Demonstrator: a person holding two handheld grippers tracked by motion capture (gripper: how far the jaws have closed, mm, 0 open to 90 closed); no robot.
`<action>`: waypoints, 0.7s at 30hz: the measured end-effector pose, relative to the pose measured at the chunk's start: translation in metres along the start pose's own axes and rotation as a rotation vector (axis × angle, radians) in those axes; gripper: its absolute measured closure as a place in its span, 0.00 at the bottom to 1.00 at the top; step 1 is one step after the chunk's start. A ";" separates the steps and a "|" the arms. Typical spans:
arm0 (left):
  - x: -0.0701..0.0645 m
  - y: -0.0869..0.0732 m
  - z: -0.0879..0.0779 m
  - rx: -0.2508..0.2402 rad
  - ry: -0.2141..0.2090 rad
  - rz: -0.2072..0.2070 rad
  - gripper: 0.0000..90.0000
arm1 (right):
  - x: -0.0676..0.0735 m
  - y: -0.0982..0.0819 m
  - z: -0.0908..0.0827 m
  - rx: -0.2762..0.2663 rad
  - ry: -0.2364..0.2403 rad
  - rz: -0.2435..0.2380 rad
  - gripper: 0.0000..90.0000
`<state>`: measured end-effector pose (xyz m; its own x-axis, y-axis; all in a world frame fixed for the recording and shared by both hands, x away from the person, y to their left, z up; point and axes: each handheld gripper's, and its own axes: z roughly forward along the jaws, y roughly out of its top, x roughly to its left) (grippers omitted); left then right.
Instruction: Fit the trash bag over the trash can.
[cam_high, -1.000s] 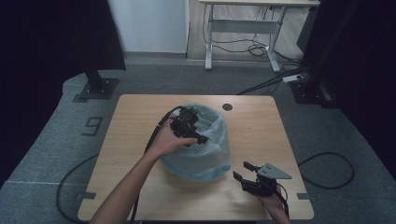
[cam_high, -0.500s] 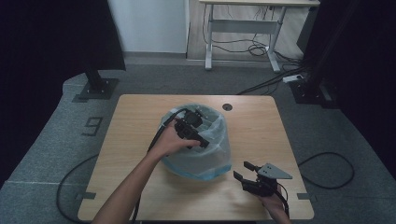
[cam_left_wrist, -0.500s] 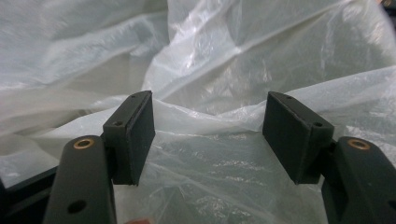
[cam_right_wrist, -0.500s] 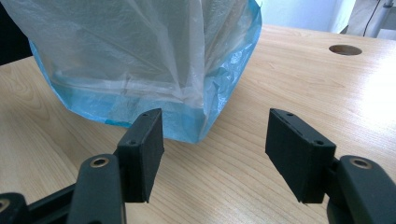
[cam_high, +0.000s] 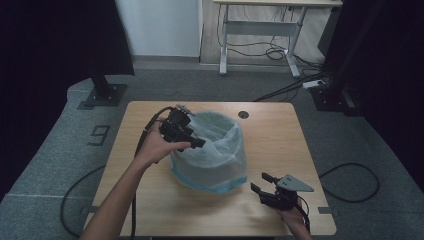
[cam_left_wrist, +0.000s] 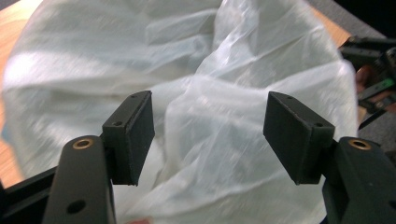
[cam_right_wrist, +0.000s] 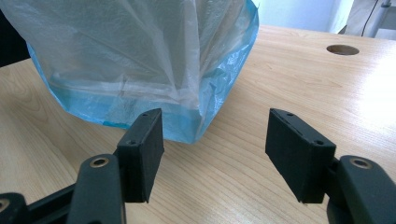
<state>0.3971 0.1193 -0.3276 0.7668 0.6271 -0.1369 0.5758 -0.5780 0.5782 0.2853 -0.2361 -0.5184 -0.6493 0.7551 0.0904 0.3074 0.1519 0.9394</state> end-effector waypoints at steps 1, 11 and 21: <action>0.001 -0.002 0.000 0.002 0.000 -0.002 0.37 | 0.000 0.000 0.000 -0.001 0.000 -0.001 0.40; -0.001 -0.007 0.023 0.088 0.058 0.046 0.43 | -0.001 -0.001 0.000 0.001 -0.003 -0.001 0.40; -0.010 -0.003 0.040 0.162 0.063 0.067 0.52 | -0.002 -0.001 -0.001 -0.002 -0.006 0.002 0.40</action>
<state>0.3994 0.0942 -0.3599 0.7888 0.6128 -0.0485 0.5659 -0.6931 0.4466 0.2855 -0.2390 -0.5191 -0.6443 0.7595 0.0900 0.3074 0.1495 0.9398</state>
